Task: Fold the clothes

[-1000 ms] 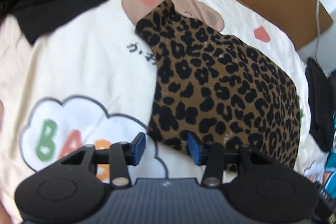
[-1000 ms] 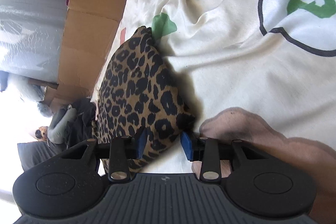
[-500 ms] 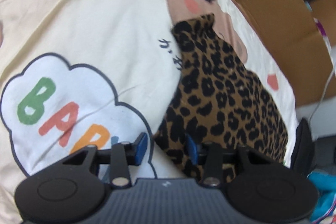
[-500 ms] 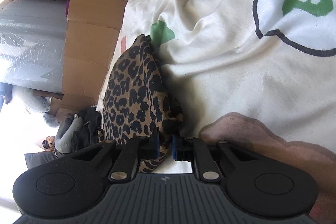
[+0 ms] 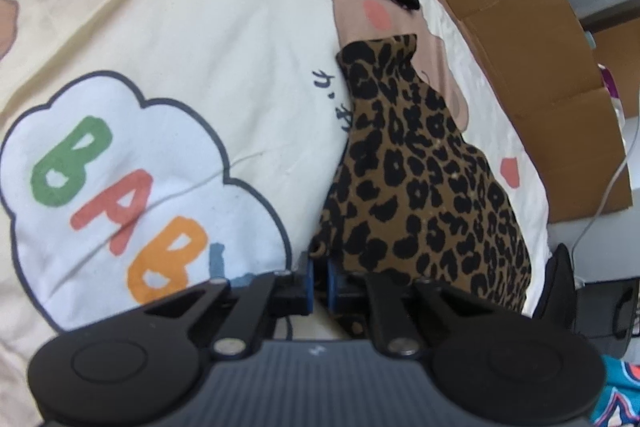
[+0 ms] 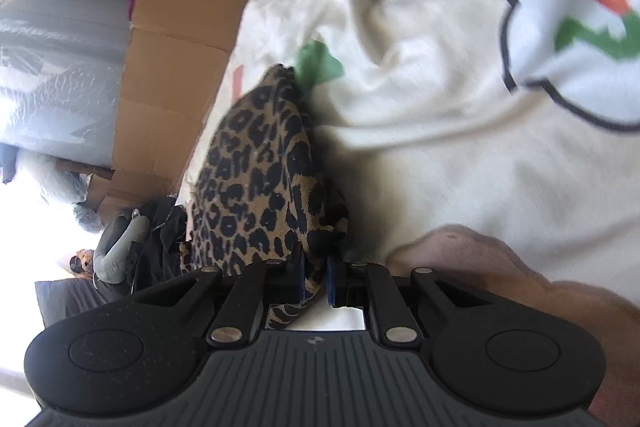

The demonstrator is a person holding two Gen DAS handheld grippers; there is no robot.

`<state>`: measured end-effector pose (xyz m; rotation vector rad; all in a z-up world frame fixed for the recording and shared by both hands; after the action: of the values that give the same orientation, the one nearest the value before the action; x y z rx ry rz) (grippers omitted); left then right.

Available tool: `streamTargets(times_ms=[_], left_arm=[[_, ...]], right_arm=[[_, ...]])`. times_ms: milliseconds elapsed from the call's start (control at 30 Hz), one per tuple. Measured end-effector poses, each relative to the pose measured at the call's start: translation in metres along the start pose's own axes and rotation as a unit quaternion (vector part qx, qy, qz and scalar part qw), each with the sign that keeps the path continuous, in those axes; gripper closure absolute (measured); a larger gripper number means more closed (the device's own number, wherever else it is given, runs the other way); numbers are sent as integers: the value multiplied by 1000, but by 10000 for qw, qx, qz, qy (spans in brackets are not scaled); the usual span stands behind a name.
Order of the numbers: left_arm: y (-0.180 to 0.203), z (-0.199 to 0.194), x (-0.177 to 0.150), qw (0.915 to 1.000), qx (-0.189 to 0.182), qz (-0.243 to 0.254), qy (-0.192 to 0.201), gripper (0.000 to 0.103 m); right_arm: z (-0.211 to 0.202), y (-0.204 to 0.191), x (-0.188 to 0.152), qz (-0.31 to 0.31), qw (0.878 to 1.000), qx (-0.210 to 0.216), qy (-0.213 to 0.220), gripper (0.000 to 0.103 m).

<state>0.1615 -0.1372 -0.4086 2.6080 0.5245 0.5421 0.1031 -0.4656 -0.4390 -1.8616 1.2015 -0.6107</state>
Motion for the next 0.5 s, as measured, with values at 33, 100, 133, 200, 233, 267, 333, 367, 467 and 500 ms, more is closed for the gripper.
streamTargets(times_ms=[33,100,133,200,233,267,333,367,467,500], left_arm=[[2,-3,0,10000,42,18,15,98],[7,-9,-2,9999,105,61,29,98],[9,-12,-3,9999,92,55,28,98],[13,-19,-7,10000,37,31,23,99],[15,-22,-9,10000,-6,15,18,99],[17,-26,-12,10000,-39,31,-7,99],[24,-33,-19,9999,-88,111,-48,99],[26,-36,-23,9999,-109,72,-54,99],[32,-43,-34,9999,-146,-41,-60,99],[35,-45,-38,9999,-138,-53,-58,99]], right_arm=[[-2,-4,1,-47,10000,14,18,94],[-6,-12,5,-144,9999,30,70,94],[-8,-16,8,-192,9998,39,103,94],[-12,-23,14,-266,9995,74,176,94],[-14,-26,18,-289,9993,80,223,94],[-16,-28,22,-274,9992,88,261,95],[-19,-30,29,-241,9991,88,339,95],[-20,-31,32,-241,9990,71,373,95],[-23,-32,41,-246,9986,10,461,95],[-25,-33,44,-261,9984,-16,499,95]])
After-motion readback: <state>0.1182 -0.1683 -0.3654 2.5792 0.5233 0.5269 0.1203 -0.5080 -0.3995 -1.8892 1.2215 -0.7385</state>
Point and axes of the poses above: each gripper's, at about its wrist camera, not at the fingertips, and z roughly the way its jaws point, y to its right, x to its top, the point moved 8 cm from there along z, roughly the way its jaws point, and after that the axes turned 14 degrees about z, right-handed, at the moved point
